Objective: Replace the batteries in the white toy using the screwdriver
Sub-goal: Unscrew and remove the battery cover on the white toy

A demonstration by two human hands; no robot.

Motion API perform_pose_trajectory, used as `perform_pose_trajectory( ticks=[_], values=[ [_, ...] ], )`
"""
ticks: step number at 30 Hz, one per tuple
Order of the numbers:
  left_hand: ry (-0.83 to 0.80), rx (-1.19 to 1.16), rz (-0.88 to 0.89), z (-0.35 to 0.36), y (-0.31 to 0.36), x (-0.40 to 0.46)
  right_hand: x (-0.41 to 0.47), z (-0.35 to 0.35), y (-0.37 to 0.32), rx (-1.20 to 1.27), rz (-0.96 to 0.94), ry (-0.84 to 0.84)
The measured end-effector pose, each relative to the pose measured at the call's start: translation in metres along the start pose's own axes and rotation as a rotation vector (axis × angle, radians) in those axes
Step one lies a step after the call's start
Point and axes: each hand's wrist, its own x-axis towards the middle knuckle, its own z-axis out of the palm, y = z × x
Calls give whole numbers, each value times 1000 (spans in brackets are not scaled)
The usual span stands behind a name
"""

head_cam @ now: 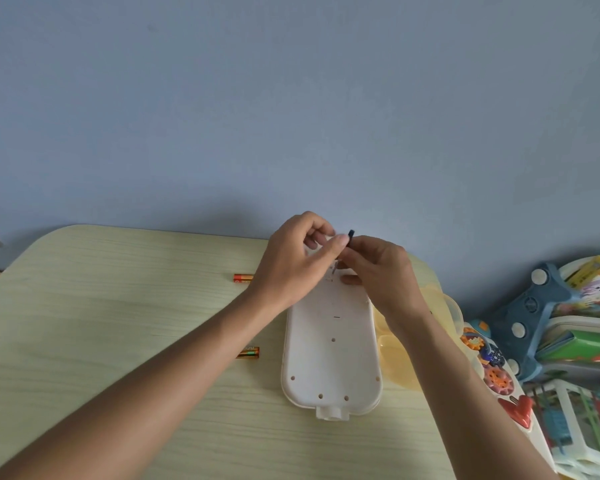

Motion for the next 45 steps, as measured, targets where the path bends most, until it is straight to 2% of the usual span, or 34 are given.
perform_pose_trajectory(
  ticks=[3, 6, 14, 21, 25, 30, 38, 43, 45],
  values=[
    [-66, 230, 29, -2, -10, -16, -2, -7, -3, 35, 56, 63],
    [-185, 391, -43, -1, -9, -25, -6, -12, -2, -4, 112, 43],
    [-228, 433, -86, 2, -1, -32, -15, -14, 6, -53, 188, -18],
    [-366, 755, -4, 11, 23, -23, -15, -16, 10, -79, 182, -22],
    [-438, 797, -33, 13, 30, -16, -14, -14, 12, -145, 169, -16],
    [-450, 843, -46, 15, 29, -13, -13, -11, 14, -188, 160, 9],
    [-474, 657, -155, 11, 25, -7, -15, -15, 9, -157, 172, 34],
    [-561, 325, -238, -7, 8, -4, -14, -12, 12, -123, 203, 39],
    [-546, 249, -242, -9, 2, -7, -15, -12, 11, -101, 219, 51]
  ],
)
